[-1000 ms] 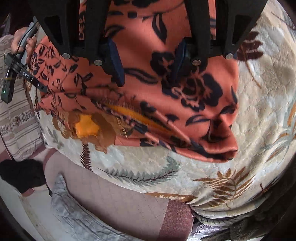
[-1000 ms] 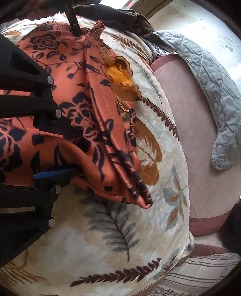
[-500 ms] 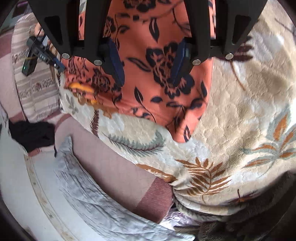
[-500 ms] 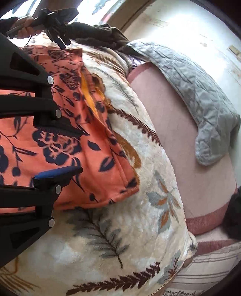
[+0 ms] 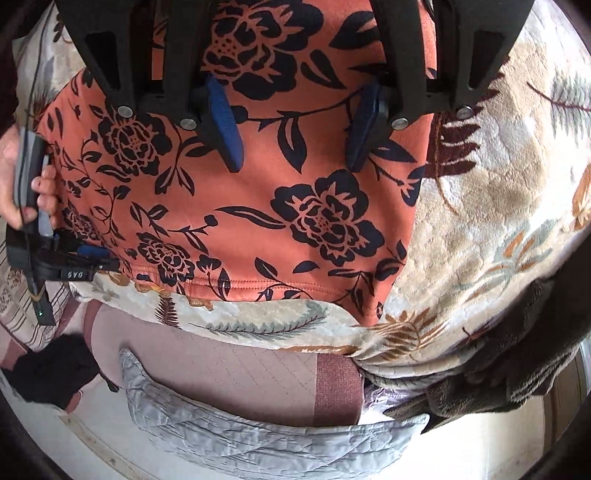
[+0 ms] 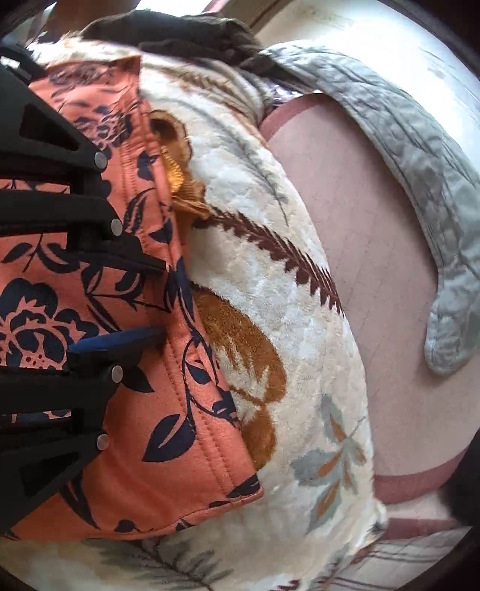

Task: Fold small clothes
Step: 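Release the folded dress and grasp its end with the left gripper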

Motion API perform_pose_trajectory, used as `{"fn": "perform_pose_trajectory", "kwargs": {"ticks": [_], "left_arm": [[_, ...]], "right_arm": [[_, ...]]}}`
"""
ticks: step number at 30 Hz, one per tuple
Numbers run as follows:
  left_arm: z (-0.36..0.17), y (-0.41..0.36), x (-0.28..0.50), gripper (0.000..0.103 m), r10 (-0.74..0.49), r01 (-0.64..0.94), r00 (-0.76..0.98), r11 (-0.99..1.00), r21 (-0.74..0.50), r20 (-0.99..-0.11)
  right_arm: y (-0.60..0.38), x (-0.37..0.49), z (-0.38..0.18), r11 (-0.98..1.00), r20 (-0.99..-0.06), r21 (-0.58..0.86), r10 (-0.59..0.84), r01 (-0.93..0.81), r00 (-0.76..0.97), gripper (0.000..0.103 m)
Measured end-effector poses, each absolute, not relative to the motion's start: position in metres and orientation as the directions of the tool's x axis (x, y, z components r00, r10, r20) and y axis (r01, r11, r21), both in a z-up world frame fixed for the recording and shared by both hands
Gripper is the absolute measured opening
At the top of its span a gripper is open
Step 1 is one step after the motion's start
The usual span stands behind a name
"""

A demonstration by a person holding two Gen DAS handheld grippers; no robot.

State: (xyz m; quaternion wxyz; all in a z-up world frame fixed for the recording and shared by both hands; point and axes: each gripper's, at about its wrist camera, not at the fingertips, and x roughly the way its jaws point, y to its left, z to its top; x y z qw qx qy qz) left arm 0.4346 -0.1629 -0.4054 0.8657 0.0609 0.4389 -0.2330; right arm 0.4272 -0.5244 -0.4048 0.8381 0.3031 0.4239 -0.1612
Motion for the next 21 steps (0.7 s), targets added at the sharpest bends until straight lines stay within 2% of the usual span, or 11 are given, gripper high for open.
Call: {"fn": "perform_pose_trajectory", "kwargs": {"ticks": [2, 6, 8, 10, 12, 16, 19, 21], "left_arm": [[-0.402, -0.162, 0.433, 0.058, -0.334, 0.456, 0.522, 0.887, -0.075, -0.785], [-0.394, -0.148, 0.428, 0.058, -0.333, 0.404, 0.533, 0.908, -0.111, -0.778], [-0.399, -0.148, 0.422, 0.058, -0.28, 0.393, 0.53, 0.918, -0.06, -0.8], [-0.407, -0.156, 0.414, 0.059, -0.204, 0.412, 0.534, 0.91, 0.042, -0.82], [-0.409, -0.16, 0.404, 0.062, -0.16, 0.426, 0.559, 0.897, 0.116, -0.814], [-0.401, -0.126, 0.391, 0.062, -0.227, 0.355, 0.532, 0.934, -0.029, -0.815], [-0.389, -0.098, 0.377, 0.062, -0.256, 0.287, 0.566, 0.952, -0.103, -0.784], [-0.391, -0.08, 0.372, 0.064, -0.27, 0.239, 0.558, 0.958, -0.159, -0.785]], "right_arm": [[-0.528, 0.407, -0.396, 0.731, -0.778, 0.427, -0.004, 0.533, 0.628, 0.033], [-0.517, 0.344, -0.373, 0.773, -0.757, 0.414, -0.001, 0.481, 0.653, 0.033], [-0.512, 0.312, -0.376, 0.791, -0.79, 0.381, 0.009, 0.479, 0.613, 0.033], [-0.507, 0.283, -0.389, 0.8, -0.824, 0.349, 0.014, 0.488, 0.566, 0.031], [-0.502, 0.257, -0.395, 0.813, -0.801, 0.367, 0.029, 0.453, 0.597, 0.029], [-0.493, 0.23, -0.384, 0.808, -0.823, 0.349, 0.022, 0.475, 0.567, 0.029], [-0.485, 0.211, -0.369, 0.801, -0.77, 0.398, 0.027, 0.446, 0.638, 0.029], [-0.485, 0.21, -0.379, 0.793, -0.782, 0.398, 0.031, 0.461, 0.622, 0.03]]}}
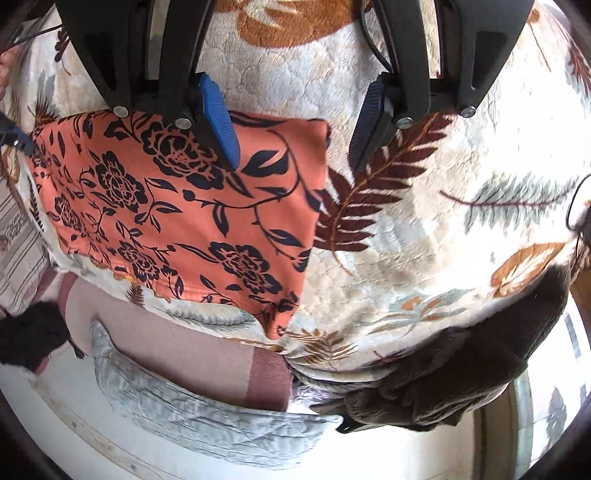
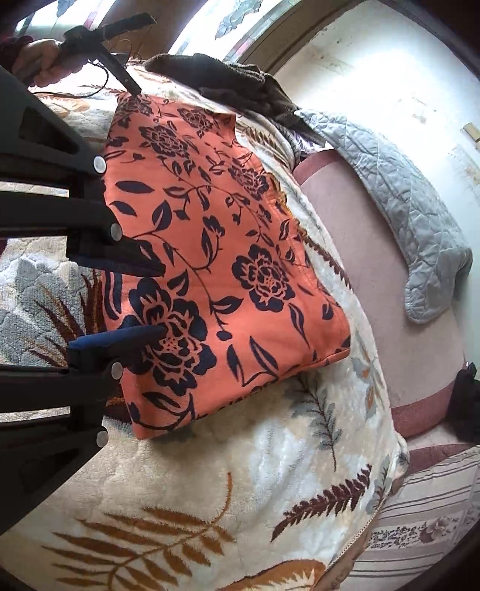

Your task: Fold small clothes

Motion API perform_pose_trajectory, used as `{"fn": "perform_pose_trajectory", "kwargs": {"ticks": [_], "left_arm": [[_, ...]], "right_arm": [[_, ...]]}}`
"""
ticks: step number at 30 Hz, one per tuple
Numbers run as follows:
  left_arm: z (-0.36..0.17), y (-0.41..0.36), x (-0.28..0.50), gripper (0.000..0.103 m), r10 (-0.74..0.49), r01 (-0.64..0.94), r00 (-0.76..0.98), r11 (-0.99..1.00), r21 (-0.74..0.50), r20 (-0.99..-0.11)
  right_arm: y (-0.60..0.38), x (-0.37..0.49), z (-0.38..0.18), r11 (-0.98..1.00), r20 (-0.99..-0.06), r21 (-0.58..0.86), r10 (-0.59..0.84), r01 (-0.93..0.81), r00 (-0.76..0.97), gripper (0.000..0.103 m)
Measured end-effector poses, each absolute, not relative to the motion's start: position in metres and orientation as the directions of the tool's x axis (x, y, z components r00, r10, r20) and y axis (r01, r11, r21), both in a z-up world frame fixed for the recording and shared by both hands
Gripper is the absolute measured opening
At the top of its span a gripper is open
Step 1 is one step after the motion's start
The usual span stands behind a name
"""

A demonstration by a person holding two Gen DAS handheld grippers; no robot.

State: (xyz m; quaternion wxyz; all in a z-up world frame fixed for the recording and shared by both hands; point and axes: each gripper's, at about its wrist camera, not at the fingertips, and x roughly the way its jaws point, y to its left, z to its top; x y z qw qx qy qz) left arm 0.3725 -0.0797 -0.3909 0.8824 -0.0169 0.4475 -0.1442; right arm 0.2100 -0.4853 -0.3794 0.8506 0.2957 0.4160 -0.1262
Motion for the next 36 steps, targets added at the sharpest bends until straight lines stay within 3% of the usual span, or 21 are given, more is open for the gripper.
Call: {"fn": "perform_pose_trajectory", "kwargs": {"ticks": [2, 4, 8, 14, 15, 16, 17, 22, 23, 24, 25, 26, 27, 29, 30, 34, 35, 36], "left_arm": [[-0.405, -0.068, 0.376, 0.064, -0.281, 0.195, 0.496, 0.958, -0.21, -0.822], [-0.416, -0.058, 0.377, 0.064, -0.33, 0.156, 0.435, 0.944, -0.291, -0.838], [-0.413, -0.057, 0.371, 0.066, -0.524, 0.185, 0.383, 0.85, -0.493, -0.761], [-0.434, -0.064, 0.383, 0.079, -0.693, 0.045, 0.283, 0.701, -0.712, -0.663], [-0.436, -0.066, 0.387, 0.08, -0.707, 0.032, 0.293, 0.68, -0.733, -0.643], [-0.437, -0.069, 0.392, 0.08, -0.726, 0.025, 0.302, 0.654, -0.756, -0.618], [-0.438, -0.073, 0.397, 0.081, -0.736, 0.014, 0.311, 0.637, -0.771, -0.602], [-0.439, -0.077, 0.411, 0.08, -0.778, 0.024, 0.39, 0.544, -0.839, -0.493], [-0.438, -0.078, 0.412, 0.076, -0.781, 0.035, 0.409, 0.529, -0.848, -0.471], [-0.436, -0.081, 0.414, 0.065, -0.778, 0.053, 0.426, 0.53, -0.846, -0.461], [-0.433, -0.084, 0.418, 0.059, -0.769, 0.079, 0.441, 0.547, -0.834, -0.463], [-0.431, -0.088, 0.42, 0.046, -0.756, 0.106, 0.45, 0.574, -0.812, -0.476], [-0.43, -0.092, 0.422, 0.041, -0.743, 0.119, 0.455, 0.597, -0.793, -0.491], [-0.435, -0.095, 0.429, 0.041, -0.734, 0.098, 0.449, 0.606, -0.789, -0.509], [-0.44, -0.096, 0.433, 0.044, -0.727, 0.078, 0.437, 0.617, -0.783, -0.529], [-0.448, -0.097, 0.436, 0.046, -0.726, 0.069, 0.414, 0.627, -0.776, -0.55], [-0.445, -0.096, 0.434, 0.032, -0.725, 0.086, 0.425, 0.628, -0.774, -0.542], [-0.442, -0.094, 0.43, 0.027, -0.725, 0.104, 0.433, 0.63, -0.77, -0.536]], "right_arm": [[-0.491, 0.213, -0.407, 0.749, -0.821, 0.436, 0.103, 0.499, 0.562, 0.03], [-0.494, 0.204, -0.4, 0.711, -0.783, 0.49, 0.105, 0.504, 0.613, 0.03], [-0.498, 0.178, -0.388, 0.605, -0.67, 0.65, 0.171, 0.46, 0.722, 0.032], [-0.502, 0.165, -0.416, 0.4, -0.633, 0.759, 0.271, 0.513, 0.725, 0.036], [-0.505, 0.169, -0.42, 0.383, -0.63, 0.764, 0.27, 0.518, 0.728, 0.04], [-0.508, 0.173, -0.427, 0.353, -0.62, 0.776, 0.275, 0.523, 0.734, 0.057], [-0.51, 0.176, -0.434, 0.304, -0.599, 0.797, 0.284, 0.522, 0.748, 0.061], [-0.524, 0.199, -0.443, 0.266, -0.547, 0.831, 0.229, 0.488, 0.805, 0.06], [-0.528, 0.203, -0.444, 0.262, -0.541, 0.835, 0.222, 0.485, 0.812, 0.059], [-0.532, 0.206, -0.443, 0.259, -0.532, 0.839, 0.214, 0.478, 0.819, 0.059], [-0.536, 0.211, -0.443, 0.259, -0.523, 0.844, 0.203, 0.47, 0.828, 0.059], [-0.538, 0.215, -0.442, 0.263, -0.517, 0.846, 0.192, 0.464, 0.834, 0.059], [-0.54, 0.219, -0.441, 0.271, -0.519, 0.843, 0.183, 0.465, 0.835, 0.058], [-0.54, 0.228, -0.44, 0.31, -0.554, 0.815, 0.165, 0.49, 0.816, 0.041], [-0.541, 0.231, -0.442, 0.334, -0.585, 0.79, 0.154, 0.515, 0.797, 0.025], [-0.537, 0.231, -0.436, 0.382, -0.598, 0.765, 0.123, 0.518, 0.792, 0.018], [-0.533, 0.231, -0.429, 0.416, -0.601, 0.75, 0.104, 0.514, 0.792, 0.018], [-0.529, 0.228, -0.424, 0.441, -0.595, 0.743, 0.089, 0.504, 0.799, 0.017]]}}
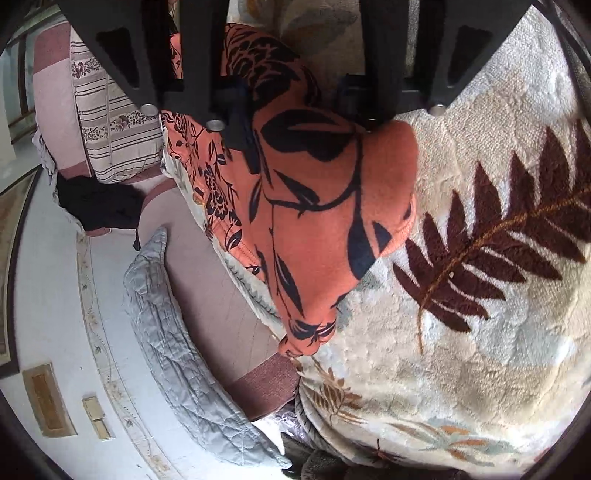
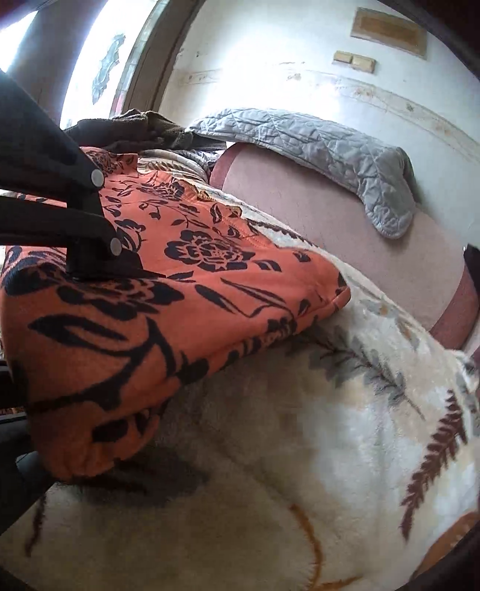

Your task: Fold small clothes

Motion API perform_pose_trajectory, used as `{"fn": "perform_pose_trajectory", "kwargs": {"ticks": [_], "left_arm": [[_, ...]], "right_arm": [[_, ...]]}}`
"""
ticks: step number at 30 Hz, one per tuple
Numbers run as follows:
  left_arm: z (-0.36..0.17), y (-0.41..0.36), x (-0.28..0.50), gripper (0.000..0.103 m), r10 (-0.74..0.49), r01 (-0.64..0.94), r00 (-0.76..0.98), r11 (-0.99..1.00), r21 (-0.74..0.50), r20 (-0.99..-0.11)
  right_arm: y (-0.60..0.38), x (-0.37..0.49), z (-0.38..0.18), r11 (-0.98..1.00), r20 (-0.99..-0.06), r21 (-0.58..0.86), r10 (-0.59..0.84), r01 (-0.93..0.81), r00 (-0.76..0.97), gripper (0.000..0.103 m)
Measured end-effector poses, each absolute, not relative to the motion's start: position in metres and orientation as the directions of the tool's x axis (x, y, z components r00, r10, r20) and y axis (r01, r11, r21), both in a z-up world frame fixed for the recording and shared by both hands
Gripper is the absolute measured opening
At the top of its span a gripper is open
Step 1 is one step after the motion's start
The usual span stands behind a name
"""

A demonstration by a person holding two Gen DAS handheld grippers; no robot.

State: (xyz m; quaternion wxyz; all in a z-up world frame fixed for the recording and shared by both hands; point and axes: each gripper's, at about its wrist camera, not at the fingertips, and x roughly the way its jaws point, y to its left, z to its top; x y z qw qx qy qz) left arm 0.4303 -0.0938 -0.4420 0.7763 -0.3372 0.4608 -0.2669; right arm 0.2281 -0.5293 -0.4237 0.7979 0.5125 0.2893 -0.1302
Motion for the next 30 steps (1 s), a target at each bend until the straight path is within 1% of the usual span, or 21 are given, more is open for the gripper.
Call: {"fn": "perform_pose_trajectory", "kwargs": {"ticks": [2, 3, 6, 11, 13, 14, 16, 17, 19, 20, 22, 24, 25, 27, 28, 30], "left_arm": [[-0.436, -0.09, 0.423, 0.021, -0.723, 0.122, 0.436, 0.638, -0.76, -0.537], [-0.433, -0.086, 0.419, 0.02, -0.725, 0.12, 0.436, 0.634, -0.764, -0.533], [-0.421, -0.068, 0.398, 0.019, -0.737, 0.112, 0.435, 0.615, -0.781, -0.518], [-0.406, -0.034, 0.341, 0.019, -0.731, 0.106, 0.424, 0.626, -0.773, -0.534], [-0.41, -0.022, 0.319, 0.02, -0.724, 0.096, 0.409, 0.64, -0.763, -0.556], [-0.416, -0.017, 0.311, 0.02, -0.715, 0.078, 0.394, 0.652, -0.754, -0.577], [-0.43, -0.007, 0.304, 0.024, -0.698, 0.028, 0.359, 0.671, -0.741, -0.619], [-0.435, -0.003, 0.304, 0.028, -0.697, 0.001, 0.34, 0.671, -0.741, -0.631], [-0.43, 0.007, 0.302, 0.029, -0.706, -0.007, 0.338, 0.659, -0.752, -0.622], [-0.422, 0.012, 0.298, 0.03, -0.698, 0.016, 0.356, 0.67, -0.742, -0.622], [-0.405, 0.021, 0.289, 0.035, -0.673, 0.072, 0.382, 0.705, -0.705, -0.634], [-0.391, 0.031, 0.277, 0.036, -0.65, 0.095, 0.397, 0.731, -0.676, -0.647], [-0.383, 0.036, 0.271, 0.036, -0.639, 0.111, 0.417, 0.742, -0.661, -0.646], [-0.363, 0.04, 0.263, 0.041, -0.591, 0.152, 0.476, 0.784, -0.601, -0.651], [-0.353, 0.039, 0.261, 0.042, -0.575, 0.176, 0.501, 0.8, -0.574, -0.647], [-0.337, 0.031, 0.259, 0.043, -0.575, 0.231, 0.523, 0.807, -0.544, -0.63]], "right_arm": [[-0.521, 0.22, -0.411, 0.475, -0.576, 0.736, 0.066, 0.482, 0.815, 0.017], [-0.517, 0.213, -0.406, 0.489, -0.57, 0.732, 0.056, 0.476, 0.819, 0.017], [-0.5, 0.195, -0.392, 0.525, -0.578, 0.708, 0.048, 0.471, 0.815, 0.016], [-0.471, 0.144, -0.384, 0.541, -0.587, 0.702, 0.07, 0.463, 0.807, 0.016], [-0.461, 0.125, -0.388, 0.543, -0.611, 0.69, 0.083, 0.479, 0.787, 0.016], [-0.458, 0.118, -0.391, 0.54, -0.632, 0.682, 0.098, 0.492, 0.769, 0.017], [-0.452, 0.108, -0.401, 0.538, -0.685, 0.662, 0.152, 0.522, 0.713, 0.02], [-0.452, 0.103, -0.404, 0.528, -0.707, 0.653, 0.167, 0.543, 0.688, 0.021], [-0.454, 0.087, -0.407, 0.501, -0.706, 0.668, 0.191, 0.55, 0.682, 0.022], [-0.456, 0.077, -0.404, 0.491, -0.701, 0.676, 0.195, 0.55, 0.686, 0.022], [-0.462, 0.054, -0.397, 0.472, -0.697, 0.682, 0.187, 0.559, 0.692, 0.022], [-0.467, 0.029, -0.384, 0.479, -0.692, 0.678, 0.161, 0.558, 0.703, 0.022], [-0.469, 0.019, -0.375, 0.501, -0.708, 0.648, 0.118, 0.574, 0.696, 0.022], [-0.471, 0.003, -0.354, 0.554, -0.727, 0.564, -0.017, 0.612, 0.686, 0.022], [-0.473, -0.002, -0.345, 0.573, -0.721, 0.537, -0.068, 0.619, 0.689, 0.022], [-0.472, 0.004, -0.33, 0.602, -0.688, 0.539, -0.089, 0.589, 0.721, 0.022]]}}
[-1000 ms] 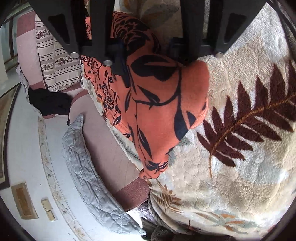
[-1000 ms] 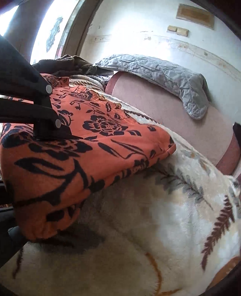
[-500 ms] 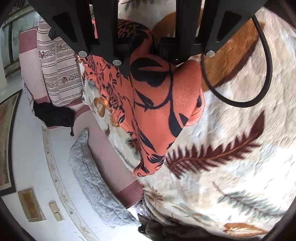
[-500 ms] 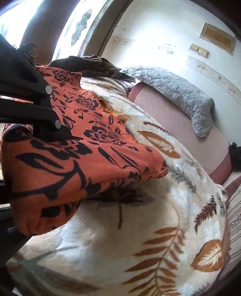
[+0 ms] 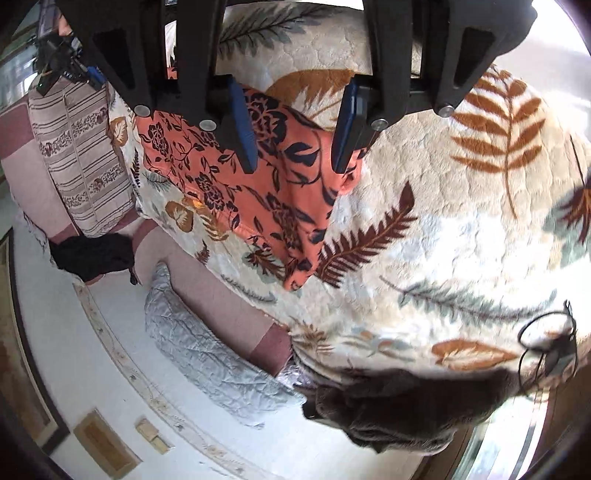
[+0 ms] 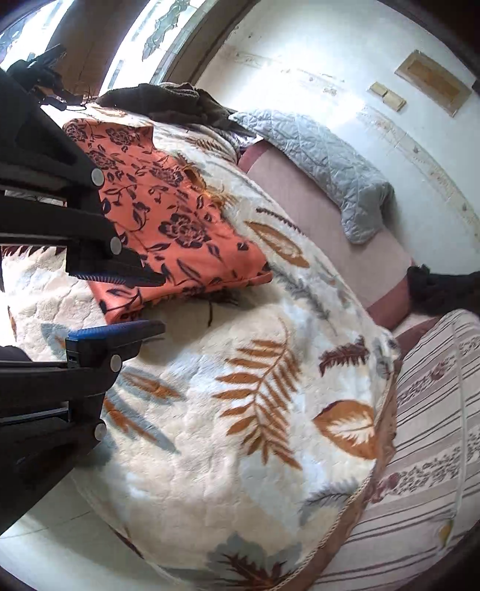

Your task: Fold small clothes

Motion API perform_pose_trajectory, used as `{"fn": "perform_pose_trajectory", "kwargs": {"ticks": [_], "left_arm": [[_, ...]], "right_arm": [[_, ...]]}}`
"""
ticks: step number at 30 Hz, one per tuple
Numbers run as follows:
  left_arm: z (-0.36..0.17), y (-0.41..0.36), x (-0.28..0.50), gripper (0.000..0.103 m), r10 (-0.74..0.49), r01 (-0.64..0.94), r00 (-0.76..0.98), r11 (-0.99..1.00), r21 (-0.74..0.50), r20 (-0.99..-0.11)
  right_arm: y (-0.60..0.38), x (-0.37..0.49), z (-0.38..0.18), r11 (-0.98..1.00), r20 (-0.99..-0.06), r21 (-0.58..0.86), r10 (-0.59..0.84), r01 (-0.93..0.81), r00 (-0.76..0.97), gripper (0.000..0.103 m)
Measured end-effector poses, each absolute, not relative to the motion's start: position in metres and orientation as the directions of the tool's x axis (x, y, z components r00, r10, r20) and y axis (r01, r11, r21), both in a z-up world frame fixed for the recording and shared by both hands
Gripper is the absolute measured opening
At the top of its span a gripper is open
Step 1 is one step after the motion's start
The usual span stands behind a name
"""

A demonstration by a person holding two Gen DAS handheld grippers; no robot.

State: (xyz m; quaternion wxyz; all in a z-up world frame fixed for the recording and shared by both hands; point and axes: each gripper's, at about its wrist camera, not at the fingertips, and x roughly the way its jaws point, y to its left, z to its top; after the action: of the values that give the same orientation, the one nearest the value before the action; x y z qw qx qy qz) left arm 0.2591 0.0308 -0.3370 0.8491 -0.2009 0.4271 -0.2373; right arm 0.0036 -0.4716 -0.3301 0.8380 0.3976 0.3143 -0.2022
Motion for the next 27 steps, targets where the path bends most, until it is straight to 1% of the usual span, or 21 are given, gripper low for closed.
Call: {"fn": "perform_pose_trajectory", "kwargs": {"ticks": [1, 2, 3, 5, 10, 12, 15, 18, 19, 20, 24, 27], "left_arm": [[-0.331, 0.024, 0.26, 0.044, -0.585, 0.263, 0.525, 0.802, -0.537, -0.618], [-0.328, 0.017, 0.262, 0.049, -0.593, 0.285, 0.523, 0.798, -0.531, -0.612], [-0.328, 0.01, 0.266, 0.051, -0.592, 0.289, 0.516, 0.8, -0.525, -0.619], [-0.335, -0.008, 0.277, 0.051, -0.584, 0.288, 0.49, 0.809, -0.512, -0.647], [-0.38, -0.031, 0.303, 0.051, -0.44, 0.193, 0.407, 0.898, -0.395, -0.801], [-0.398, -0.029, 0.308, 0.051, -0.39, 0.163, 0.369, 0.921, -0.354, -0.844], [-0.404, -0.024, 0.307, 0.051, -0.397, 0.167, 0.376, 0.918, -0.361, -0.837], [-0.408, -0.03, 0.307, 0.052, -0.362, 0.199, 0.377, 0.931, -0.307, -0.853], [-0.408, -0.032, 0.306, 0.052, -0.35, 0.206, 0.38, 0.934, -0.291, -0.856], [-0.407, -0.034, 0.305, 0.052, -0.341, 0.21, 0.381, 0.937, -0.279, -0.859], [-0.395, -0.031, 0.299, 0.052, -0.348, 0.203, 0.375, 0.935, -0.291, -0.859], [-0.38, -0.026, 0.285, 0.052, -0.373, 0.213, 0.386, 0.926, -0.312, -0.844]], "right_arm": [[-0.469, 0.011, -0.326, 0.619, -0.677, 0.539, -0.084, 0.571, 0.731, 0.022], [-0.464, 0.024, -0.324, 0.638, -0.673, 0.535, -0.074, 0.553, 0.736, 0.022], [-0.459, 0.039, -0.323, 0.653, -0.67, 0.534, -0.059, 0.536, 0.74, 0.022], [-0.454, 0.065, -0.325, 0.672, -0.668, 0.542, -0.021, 0.506, 0.744, 0.022], [-0.449, 0.134, -0.344, 0.703, -0.7, 0.521, 0.028, 0.484, 0.714, 0.022], [-0.454, 0.159, -0.351, 0.712, -0.715, 0.506, 0.029, 0.488, 0.699, 0.022], [-0.463, 0.194, -0.365, 0.722, -0.747, 0.472, 0.023, 0.505, 0.665, 0.022], [-0.478, 0.225, -0.396, 0.712, -0.804, 0.435, 0.032, 0.551, 0.593, 0.022], [-0.484, 0.233, -0.41, 0.706, -0.821, 0.433, 0.051, 0.561, 0.569, 0.02], [-0.487, 0.237, -0.419, 0.7, -0.816, 0.451, 0.073, 0.554, 0.573, 0.02], [-0.484, 0.224, -0.403, 0.706, -0.801, 0.462, 0.074, 0.537, 0.593, 0.02], [-0.466, 0.198, -0.384, 0.736, -0.773, 0.485, 0.108, 0.473, 0.625, 0.021]]}}
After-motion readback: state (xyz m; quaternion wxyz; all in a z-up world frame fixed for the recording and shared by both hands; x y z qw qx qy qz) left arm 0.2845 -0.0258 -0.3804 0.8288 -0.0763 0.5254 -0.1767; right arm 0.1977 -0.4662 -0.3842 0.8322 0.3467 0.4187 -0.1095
